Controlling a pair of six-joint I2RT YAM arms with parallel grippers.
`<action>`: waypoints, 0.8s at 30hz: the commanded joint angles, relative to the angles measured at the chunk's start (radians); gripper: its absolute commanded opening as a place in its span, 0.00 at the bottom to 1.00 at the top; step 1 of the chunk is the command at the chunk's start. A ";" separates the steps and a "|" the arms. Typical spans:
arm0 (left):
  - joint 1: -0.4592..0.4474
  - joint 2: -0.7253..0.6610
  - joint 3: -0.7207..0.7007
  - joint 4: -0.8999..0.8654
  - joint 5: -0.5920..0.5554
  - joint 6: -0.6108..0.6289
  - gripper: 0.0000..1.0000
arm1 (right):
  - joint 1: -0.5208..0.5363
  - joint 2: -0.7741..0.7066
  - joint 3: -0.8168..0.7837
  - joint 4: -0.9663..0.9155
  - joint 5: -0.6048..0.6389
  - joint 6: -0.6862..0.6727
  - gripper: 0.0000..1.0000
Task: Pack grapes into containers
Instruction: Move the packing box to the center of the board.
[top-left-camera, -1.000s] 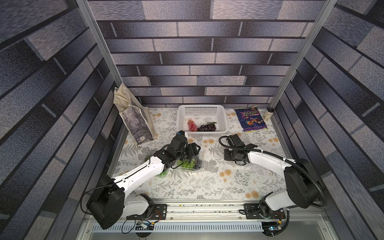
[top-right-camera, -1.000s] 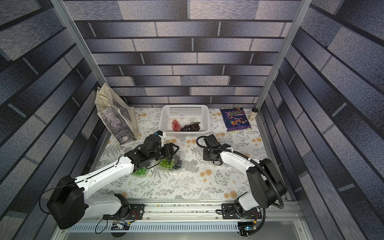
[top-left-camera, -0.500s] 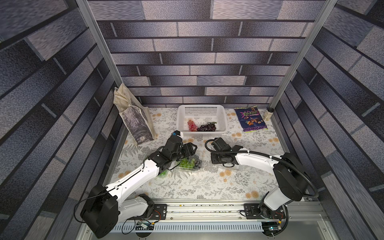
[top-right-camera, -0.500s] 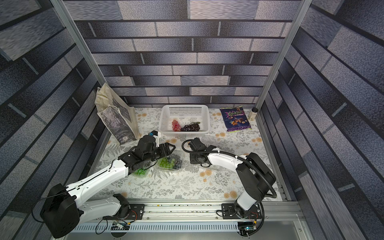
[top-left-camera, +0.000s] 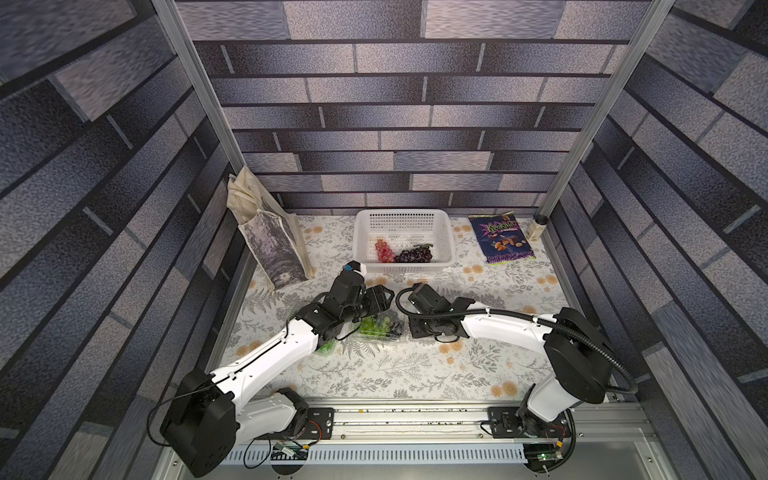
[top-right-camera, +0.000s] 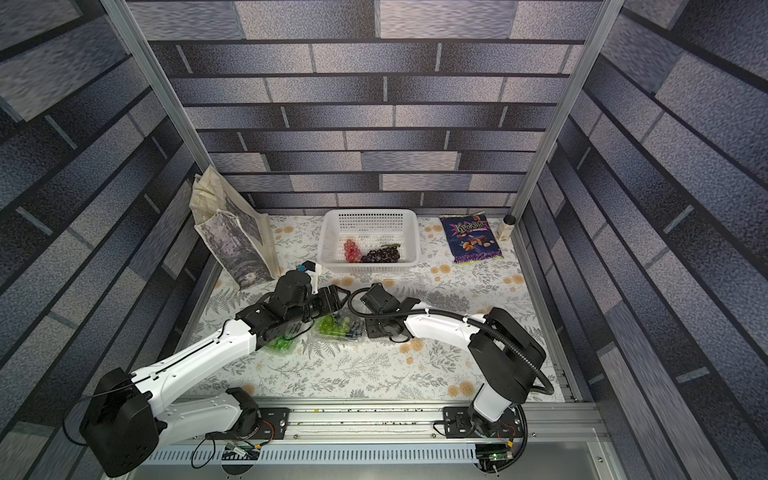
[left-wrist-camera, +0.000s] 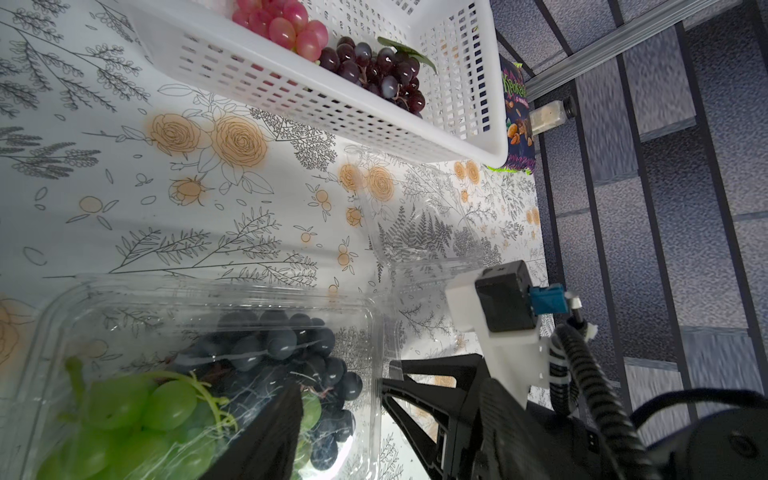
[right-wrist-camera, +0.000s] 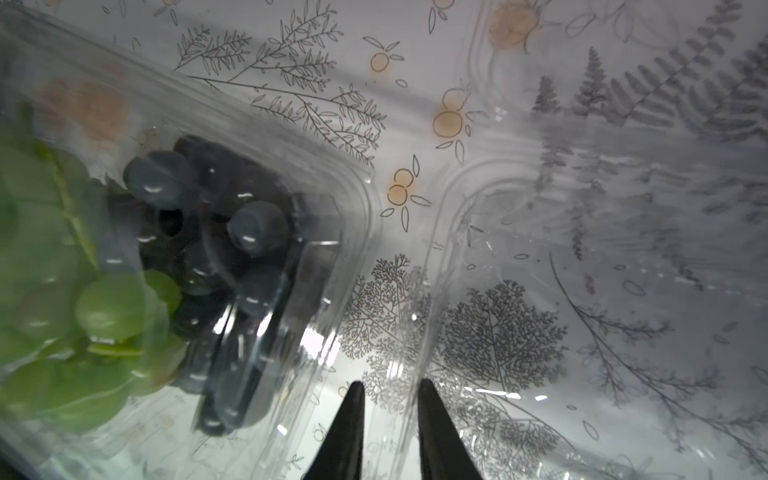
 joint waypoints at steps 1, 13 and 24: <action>0.006 -0.025 -0.012 -0.026 -0.015 -0.008 0.70 | 0.011 -0.044 0.023 -0.052 -0.010 0.004 0.27; -0.005 -0.026 0.031 -0.092 -0.043 0.005 0.71 | -0.004 -0.292 0.035 -0.181 0.108 -0.041 0.61; 0.084 0.121 0.253 -0.198 0.032 0.049 0.81 | -0.311 -0.079 0.409 -0.155 -0.042 -0.270 0.64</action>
